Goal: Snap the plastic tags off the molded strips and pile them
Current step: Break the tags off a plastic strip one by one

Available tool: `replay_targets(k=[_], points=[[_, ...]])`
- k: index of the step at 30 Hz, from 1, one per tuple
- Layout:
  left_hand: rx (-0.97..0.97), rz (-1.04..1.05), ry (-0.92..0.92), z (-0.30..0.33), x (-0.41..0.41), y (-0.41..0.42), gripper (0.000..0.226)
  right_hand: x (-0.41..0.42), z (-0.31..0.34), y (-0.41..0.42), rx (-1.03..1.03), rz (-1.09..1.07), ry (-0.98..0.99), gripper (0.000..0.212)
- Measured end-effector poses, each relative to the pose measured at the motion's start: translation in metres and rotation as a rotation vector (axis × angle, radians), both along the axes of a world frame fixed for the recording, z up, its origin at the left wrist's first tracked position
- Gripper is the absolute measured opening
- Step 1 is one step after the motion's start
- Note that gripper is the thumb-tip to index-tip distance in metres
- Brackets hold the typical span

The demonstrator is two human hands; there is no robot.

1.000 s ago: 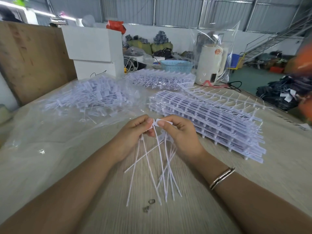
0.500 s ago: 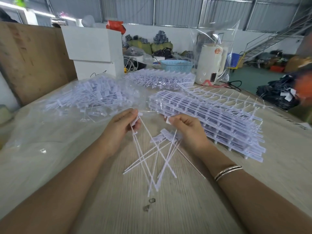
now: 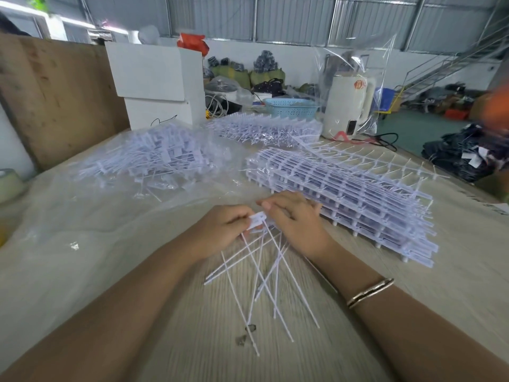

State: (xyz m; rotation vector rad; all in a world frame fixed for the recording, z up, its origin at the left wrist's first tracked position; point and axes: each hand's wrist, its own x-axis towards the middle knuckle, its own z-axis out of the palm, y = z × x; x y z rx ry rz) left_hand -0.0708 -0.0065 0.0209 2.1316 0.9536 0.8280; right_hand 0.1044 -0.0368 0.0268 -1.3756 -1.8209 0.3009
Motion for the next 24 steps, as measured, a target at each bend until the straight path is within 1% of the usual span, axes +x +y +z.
replay_targets(k=[1,3,5,7,8,11,14,16,18,20,21,24], points=[[0.016,-0.002,0.009,0.0,0.001,0.0,0.033,-0.002,0.0,0.0,-0.023,0.024,-0.016,0.022],[0.017,0.012,-0.022,-0.001,0.003,-0.001,0.025,-0.003,0.0,0.0,-0.027,0.044,-0.007,0.019],[-0.053,0.03,-0.094,0.0,0.002,0.001,0.016,0.0,0.002,0.001,-0.002,0.041,0.08,0.013],[-0.081,0.056,-0.07,-0.001,-0.002,0.005,0.012,0.003,0.003,0.002,0.009,0.03,0.168,0.013],[-0.086,0.067,-0.046,-0.001,-0.004,0.007,0.013,0.004,0.003,0.001,0.004,0.026,0.187,0.014],[-0.112,0.064,-0.017,-0.001,-0.006,0.008,0.029,0.002,0.003,-0.001,-0.043,0.036,0.204,0.023],[-0.086,0.035,-0.011,0.0,-0.005,0.006,0.041,0.002,0.002,0.0,-0.119,0.055,0.225,0.022],[-0.084,0.014,-0.034,0.002,-0.005,0.006,0.042,0.005,0.0,0.001,-0.183,0.09,0.201,0.02],[-0.095,0.003,-0.056,0.003,-0.004,0.005,0.039,0.005,-0.001,-0.001,-0.214,0.178,0.234,0.024],[-0.121,0.015,-0.077,0.002,-0.005,0.004,0.035,0.003,0.002,-0.004,-0.19,0.25,0.31,0.015],[-0.128,0.02,-0.076,0.002,-0.006,0.005,0.038,0.002,0.002,-0.004,-0.168,0.266,0.322,0.009],[-0.154,0.028,-0.079,0.001,-0.01,0.007,0.04,0.0,-0.001,-0.002,-0.109,0.281,0.334,0.01]])
